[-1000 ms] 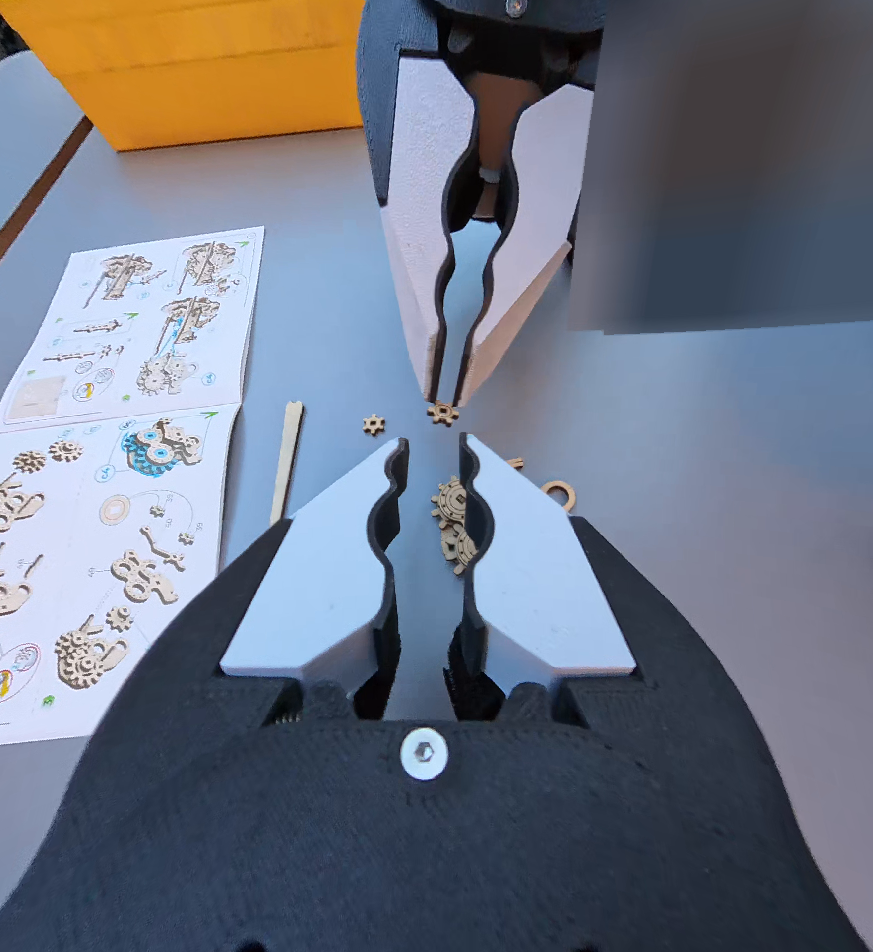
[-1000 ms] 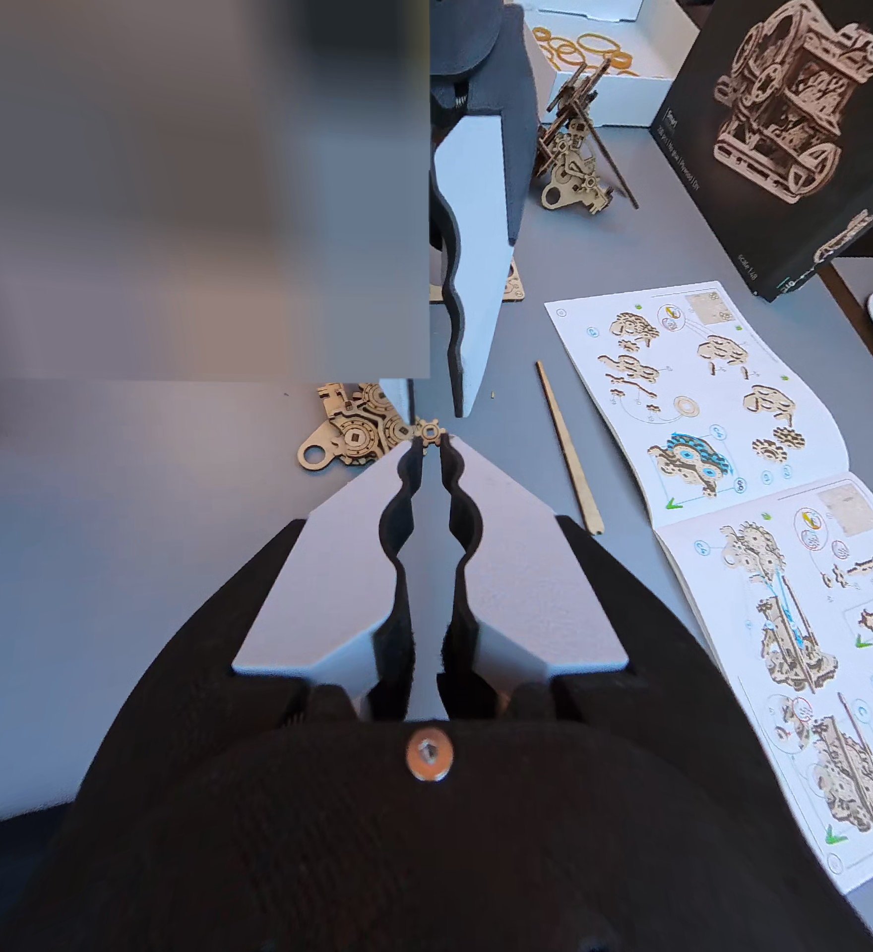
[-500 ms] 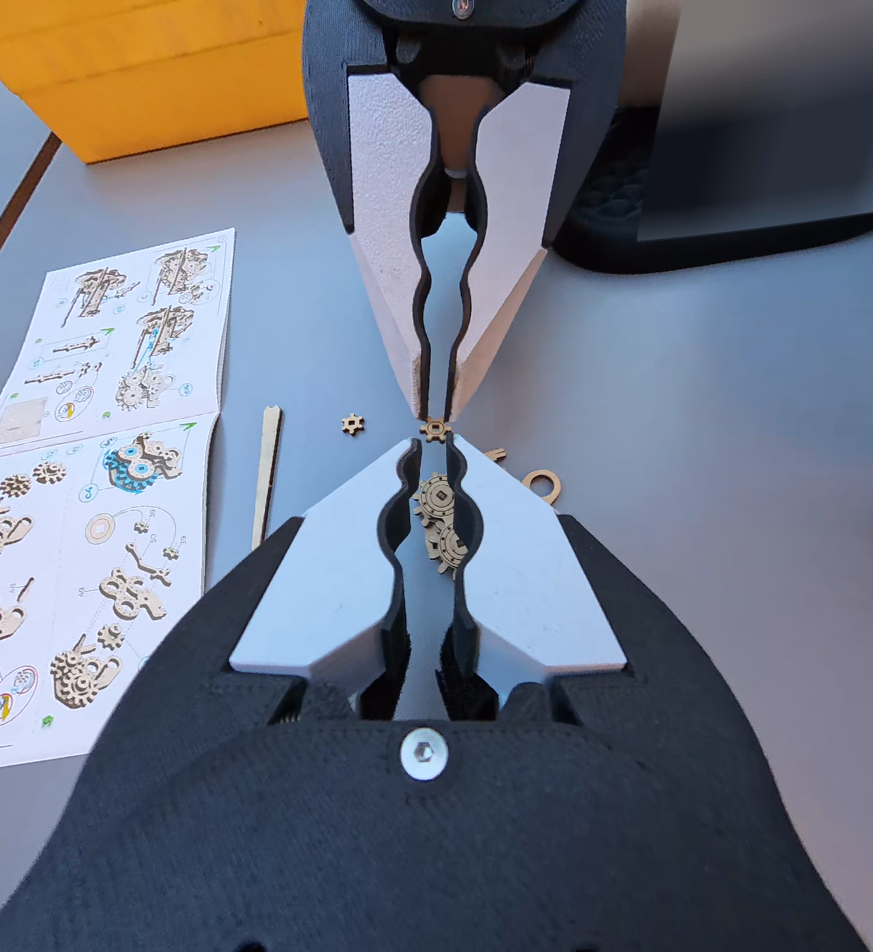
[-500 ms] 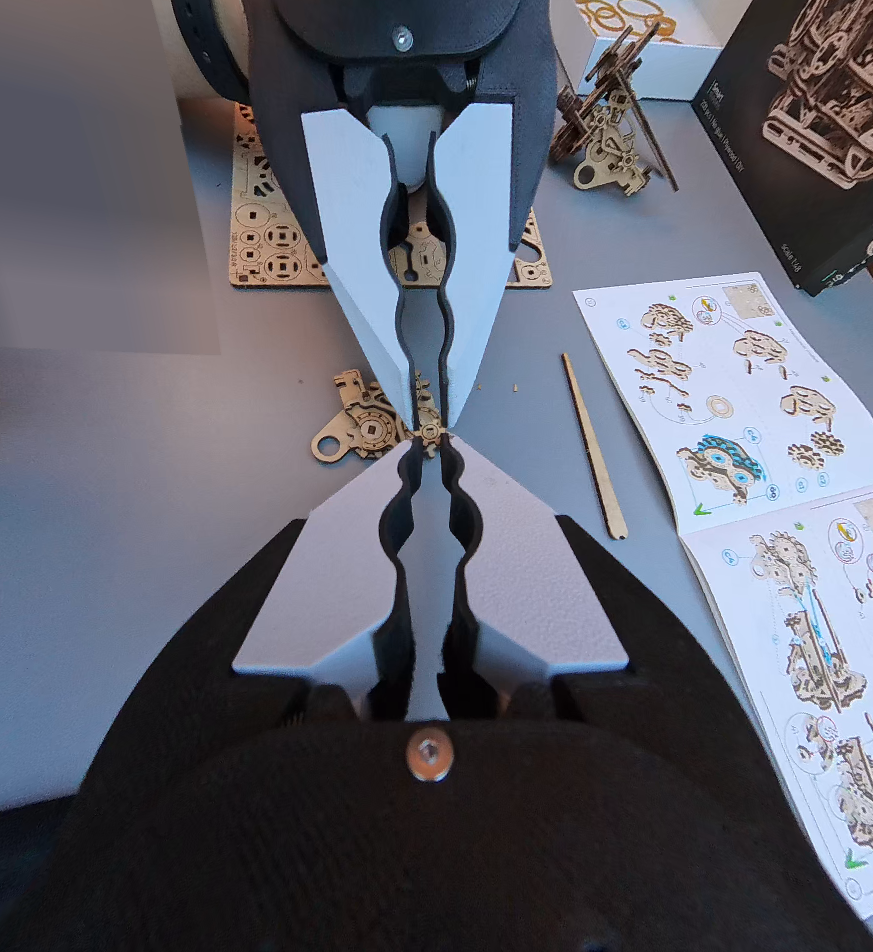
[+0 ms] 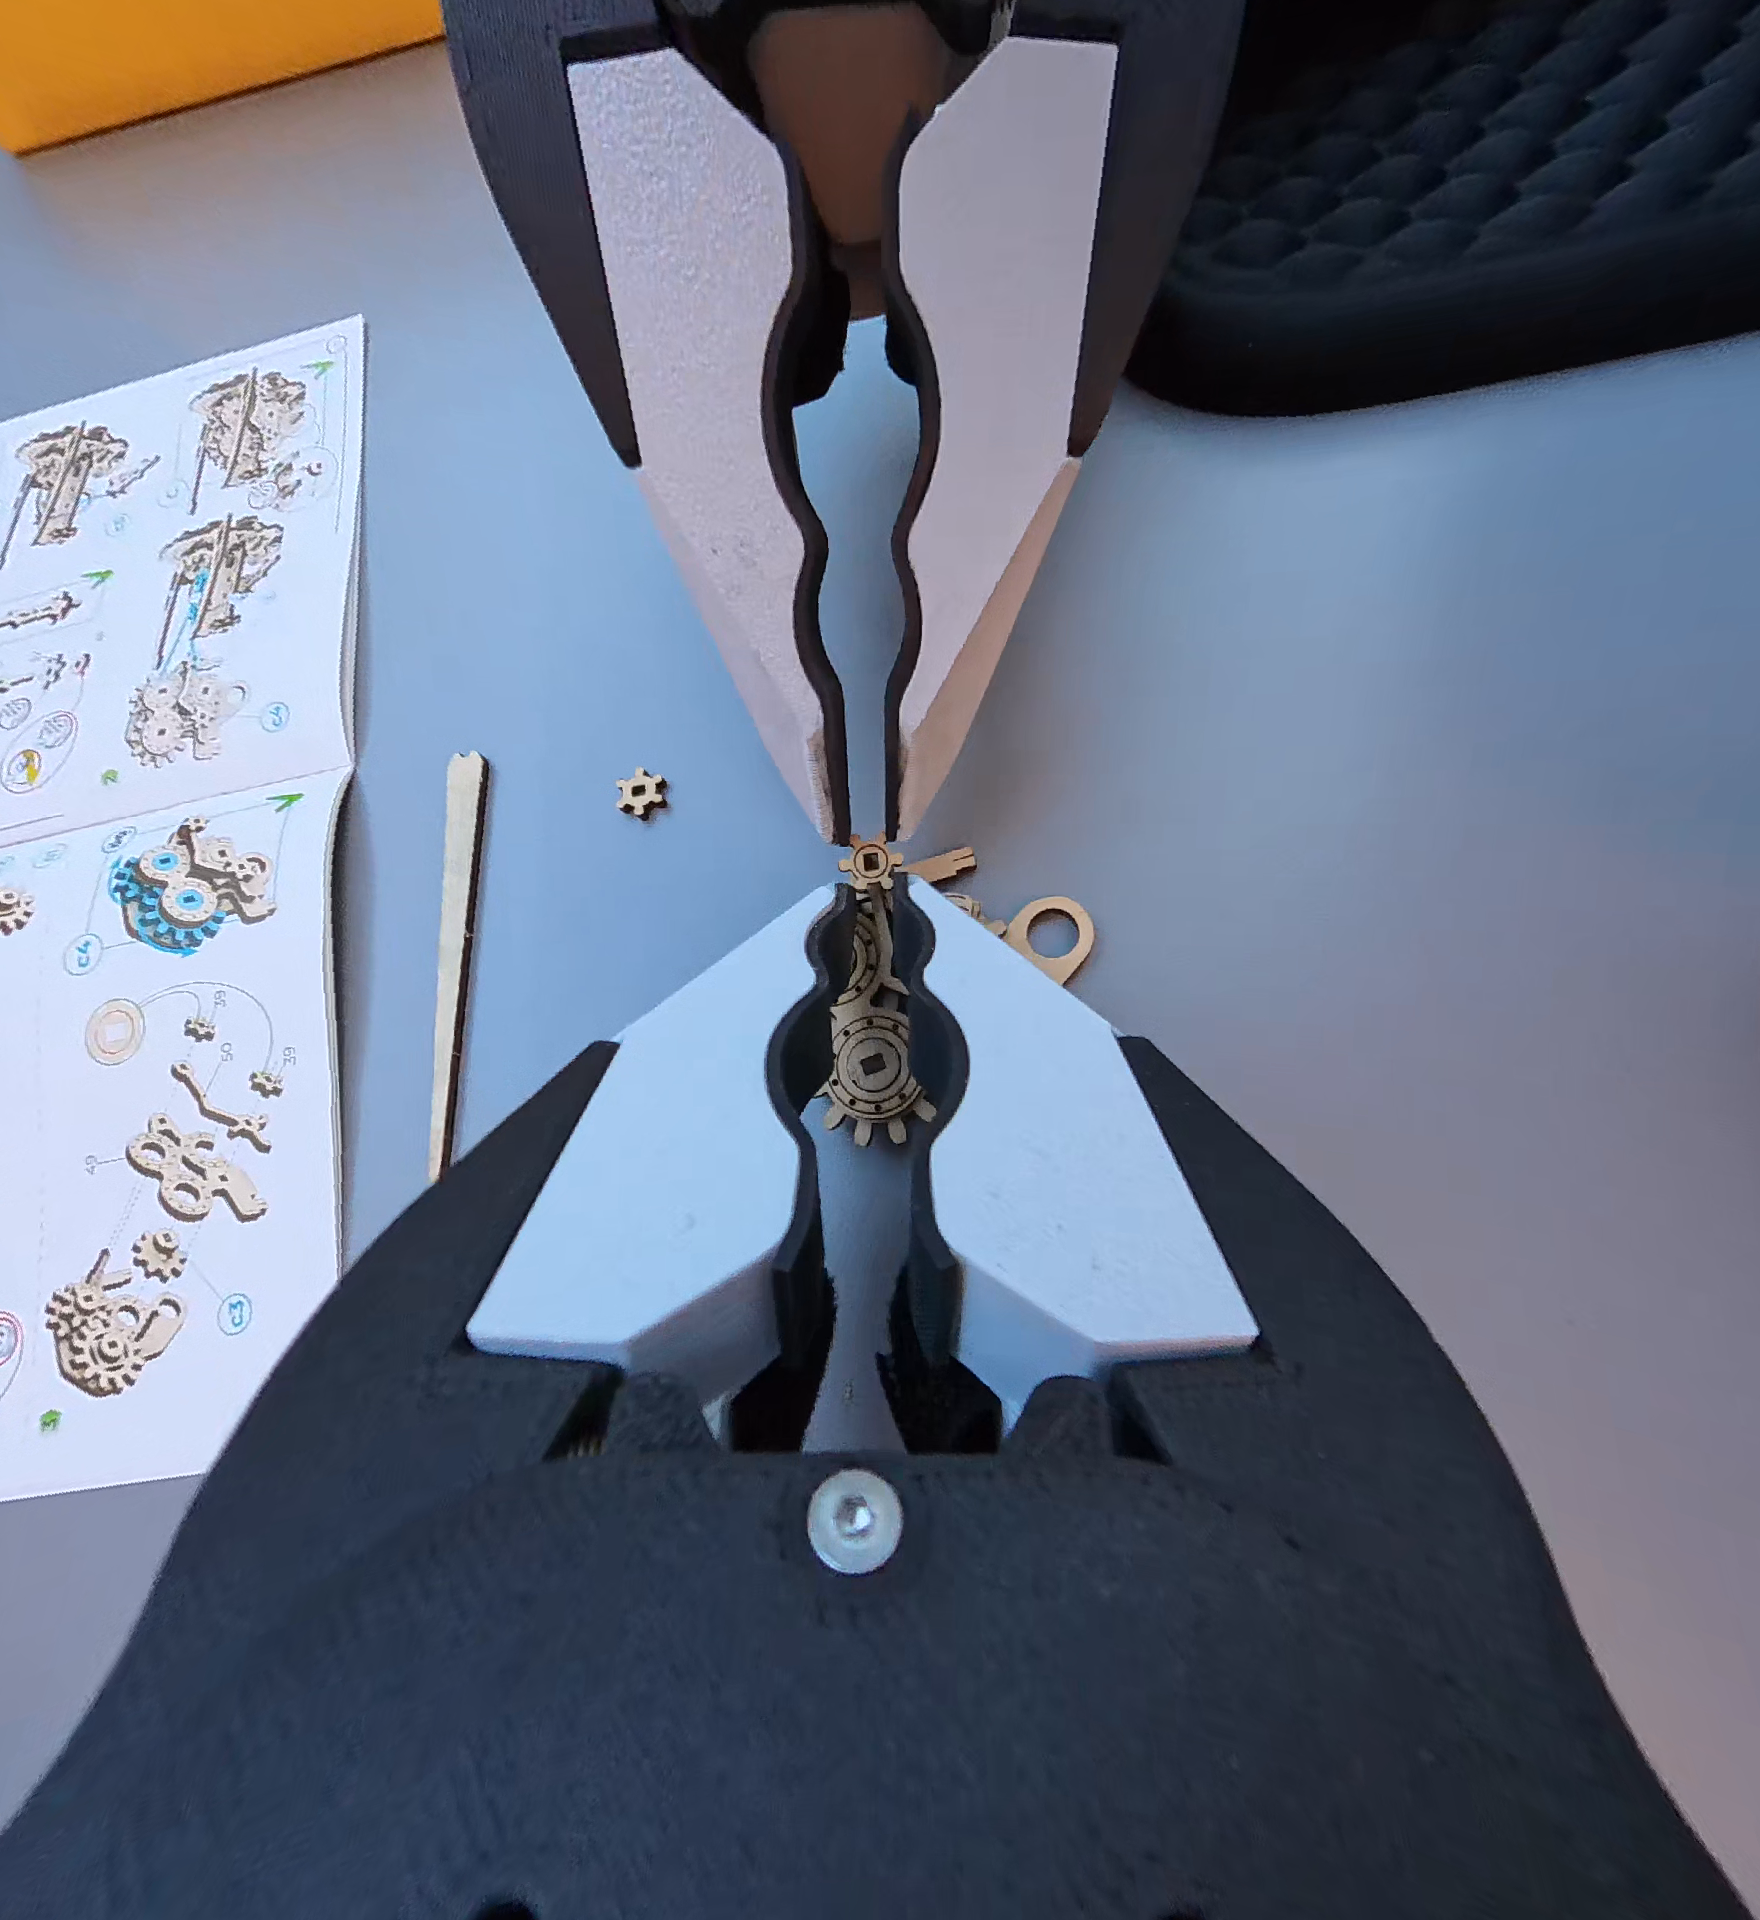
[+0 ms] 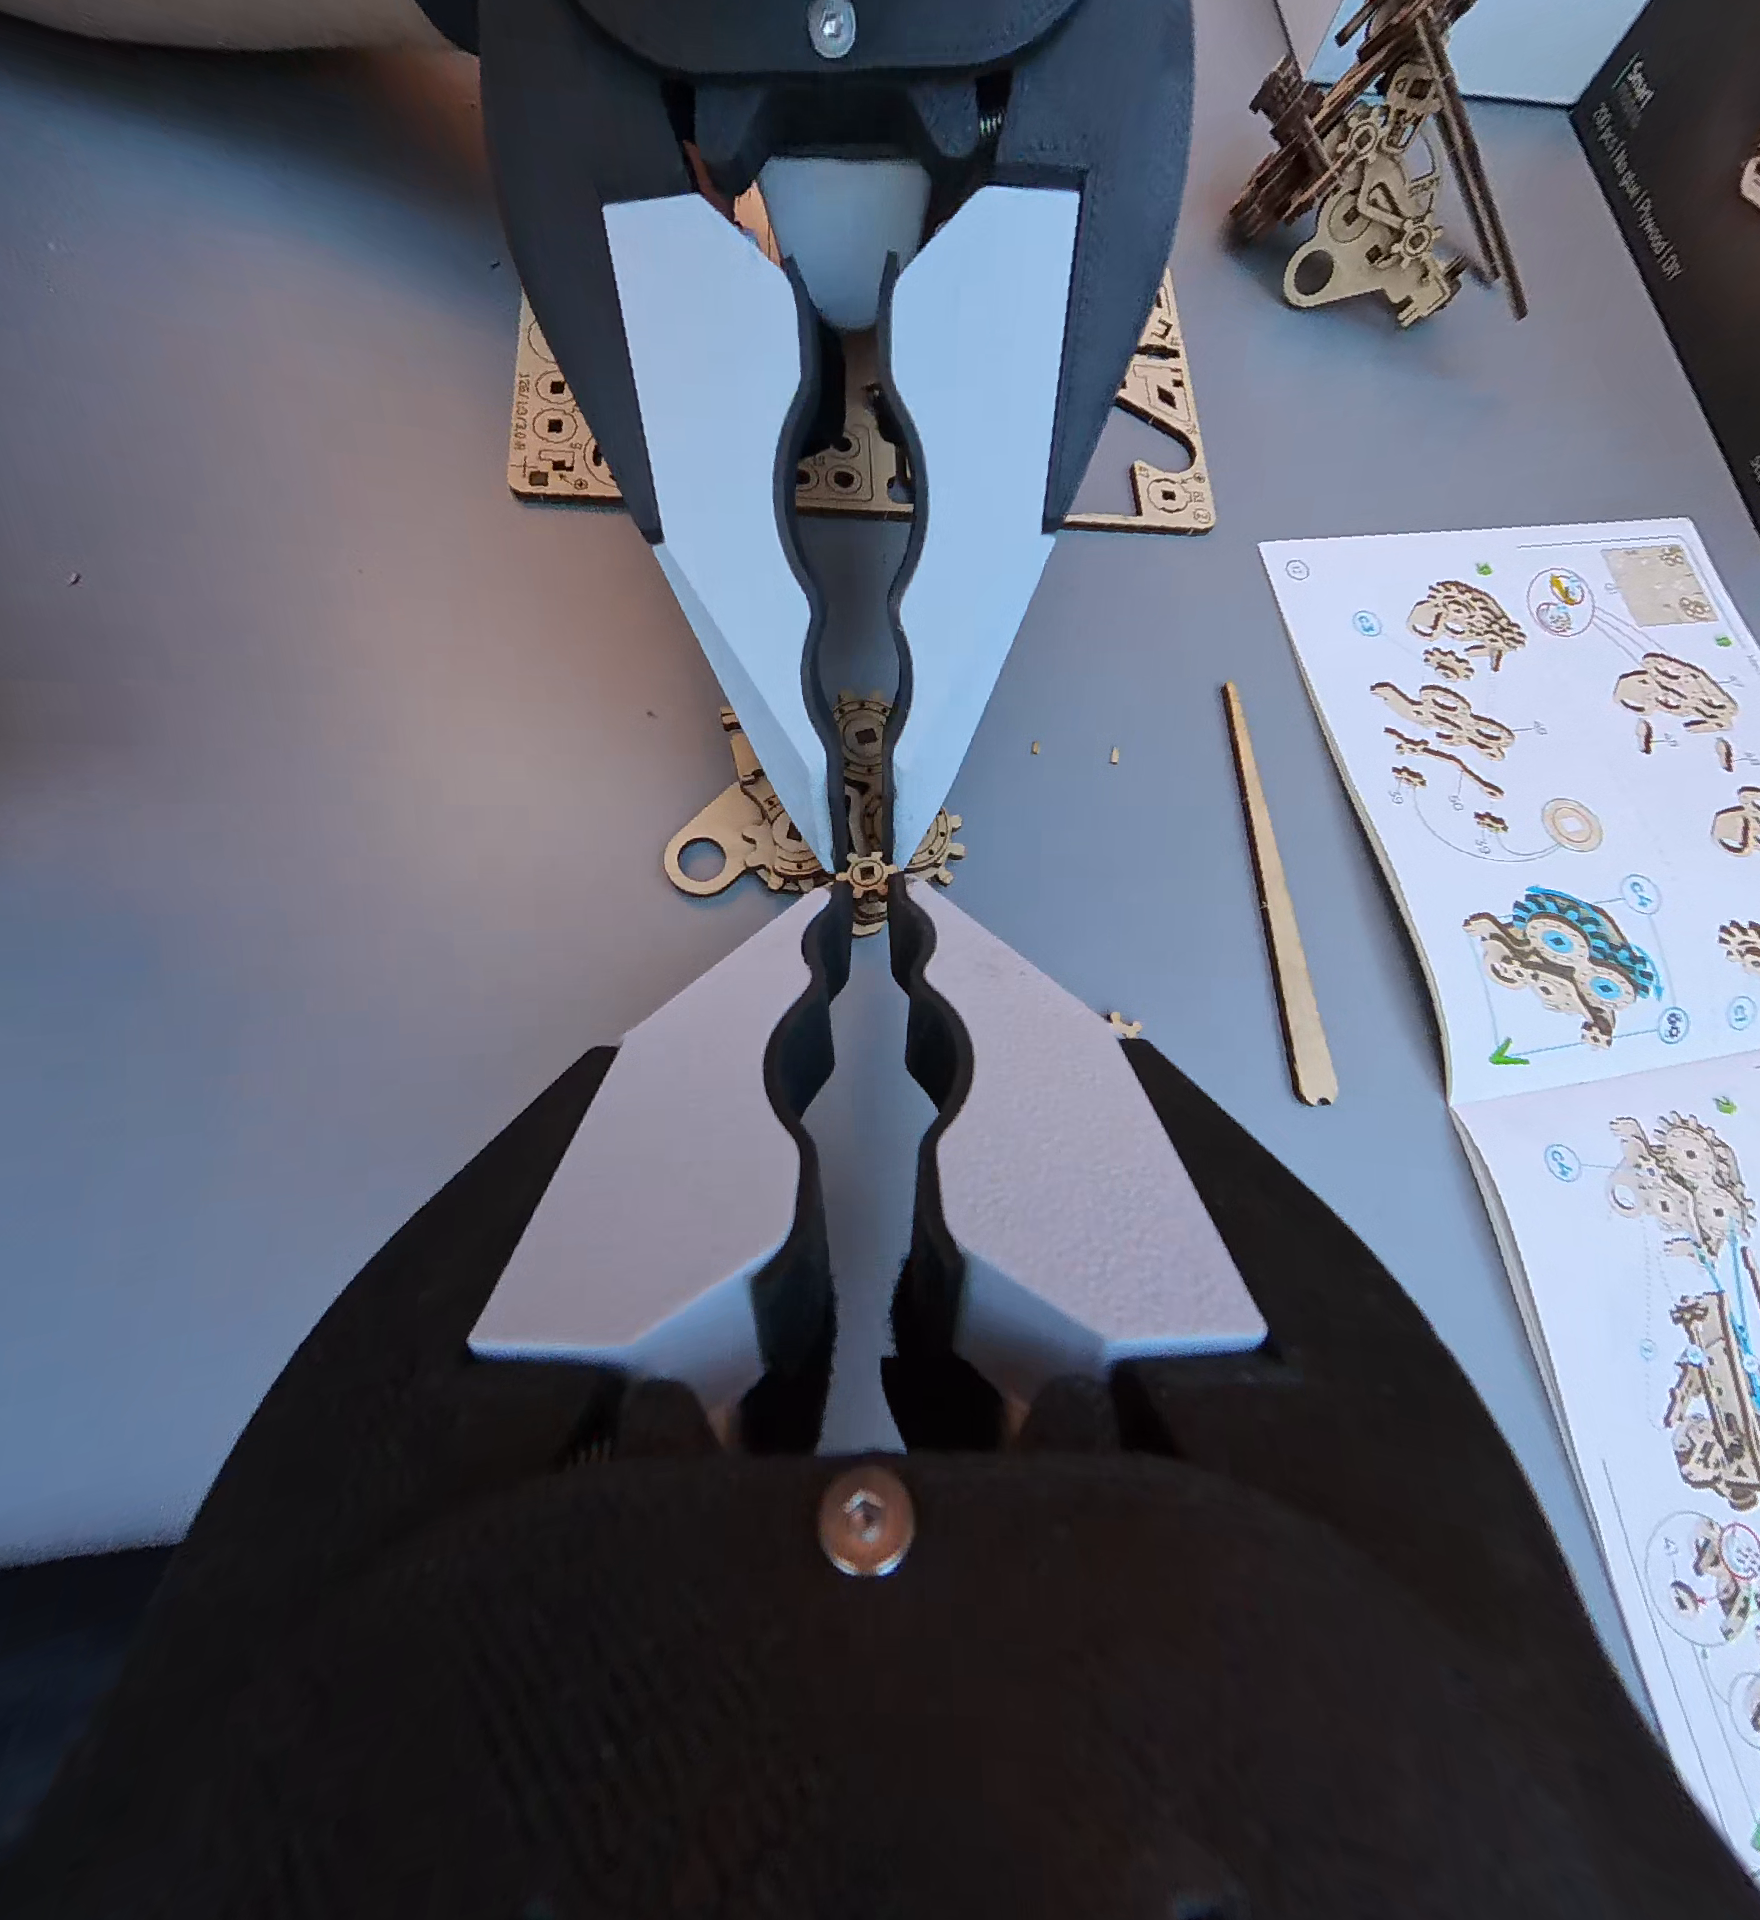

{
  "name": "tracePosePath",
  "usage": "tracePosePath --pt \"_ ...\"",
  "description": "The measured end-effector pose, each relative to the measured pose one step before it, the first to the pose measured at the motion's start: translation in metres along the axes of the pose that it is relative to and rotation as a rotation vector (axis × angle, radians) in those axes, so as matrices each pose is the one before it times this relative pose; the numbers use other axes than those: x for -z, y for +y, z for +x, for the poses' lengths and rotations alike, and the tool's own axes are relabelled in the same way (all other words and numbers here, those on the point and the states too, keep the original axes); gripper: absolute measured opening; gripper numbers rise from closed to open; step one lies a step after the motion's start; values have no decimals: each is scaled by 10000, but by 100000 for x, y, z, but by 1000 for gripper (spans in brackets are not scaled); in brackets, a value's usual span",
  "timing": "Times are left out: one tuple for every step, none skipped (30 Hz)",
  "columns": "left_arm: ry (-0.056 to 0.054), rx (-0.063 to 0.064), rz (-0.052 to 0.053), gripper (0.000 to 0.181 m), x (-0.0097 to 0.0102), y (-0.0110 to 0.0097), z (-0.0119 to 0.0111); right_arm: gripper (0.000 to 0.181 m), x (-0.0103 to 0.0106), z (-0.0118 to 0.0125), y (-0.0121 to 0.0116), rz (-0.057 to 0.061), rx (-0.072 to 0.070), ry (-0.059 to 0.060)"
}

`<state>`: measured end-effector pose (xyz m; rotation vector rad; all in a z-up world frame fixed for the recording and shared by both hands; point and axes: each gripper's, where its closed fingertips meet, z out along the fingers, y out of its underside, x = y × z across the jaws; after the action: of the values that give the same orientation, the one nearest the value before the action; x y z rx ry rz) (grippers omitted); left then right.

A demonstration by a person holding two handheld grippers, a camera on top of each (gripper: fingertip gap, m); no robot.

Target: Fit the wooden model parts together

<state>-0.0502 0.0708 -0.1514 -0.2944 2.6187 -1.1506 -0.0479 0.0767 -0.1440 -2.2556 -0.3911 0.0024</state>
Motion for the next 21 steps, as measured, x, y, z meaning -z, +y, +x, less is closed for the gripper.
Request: tracePosePath --pt "10 67 -6 4 -14 9 -18 6 9 11 19 -4 -13 -20" --pt "11 57 16 4 -16 -14 -7 6 22 15 18 14 -25 -18" --pt "10 46 17 4 -11 -24 -17 6 23 4 11 23 -16 -29" --pt "9 29 4 4 -22 -16 -2 6 6 34 44 3 -24 -28" --pt "-9 10 -5 4 -33 6 -25 6 -33 19 73 -7 -40 -40" --pt "6 12 -19 4 -46 32 -6 6 -34 -9 50 -1 -31 -52" --pt "2 20 -23 4 -63 46 -1 6 -22 39 53 -10 -32 -11" --pt "-21 23 2 4 -27 8 -48 6 9 29 -13 18 -8 -8" --pt "12 24 6 4 -7 -5 3 6 1 -12 1 7 -6 -32" --pt "15 21 -2 4 -1 7 4 6 -10 18 -3 17 -16 -13" --pt "6 29 -4 4 3 0 -13 6 -1 34 14 8 -41 -2" --pt "-6 39 1 4 1 -3 -44 6 -1 32 22 2 -44 -18" --pt "17 49 9 4 -5 -14 -7 6 6 10 17 17 -51 -39" --pt "21 51 16 4 -6 -5 -14 6 1 23 30 15 -72 -48" --pt "17 58 18 4 -10 -23 -21 6 0 40 63 8 -89 -55" --pt "13 82 37 4 -12 -38 -27 6 18 29 44 16 -99 -64" --pt "27 103 30 4 -36 -12 -16 6 25 32 5 34 -74 -67" --pt "33 93 27 4 -27 -16 -16 6 -6 13 30 15 -71 -73" --pt "41 79 12 4 -4 -1 3 6 -13 3 -19 17 -86 -88" --pt "42 70 -11 4 -1 18 4 6 -7 -15 -23 -26 -44 -76" --pt "22 30 -21 4 3 23 14 5 -22 -17 -23 -43 -5 -59"
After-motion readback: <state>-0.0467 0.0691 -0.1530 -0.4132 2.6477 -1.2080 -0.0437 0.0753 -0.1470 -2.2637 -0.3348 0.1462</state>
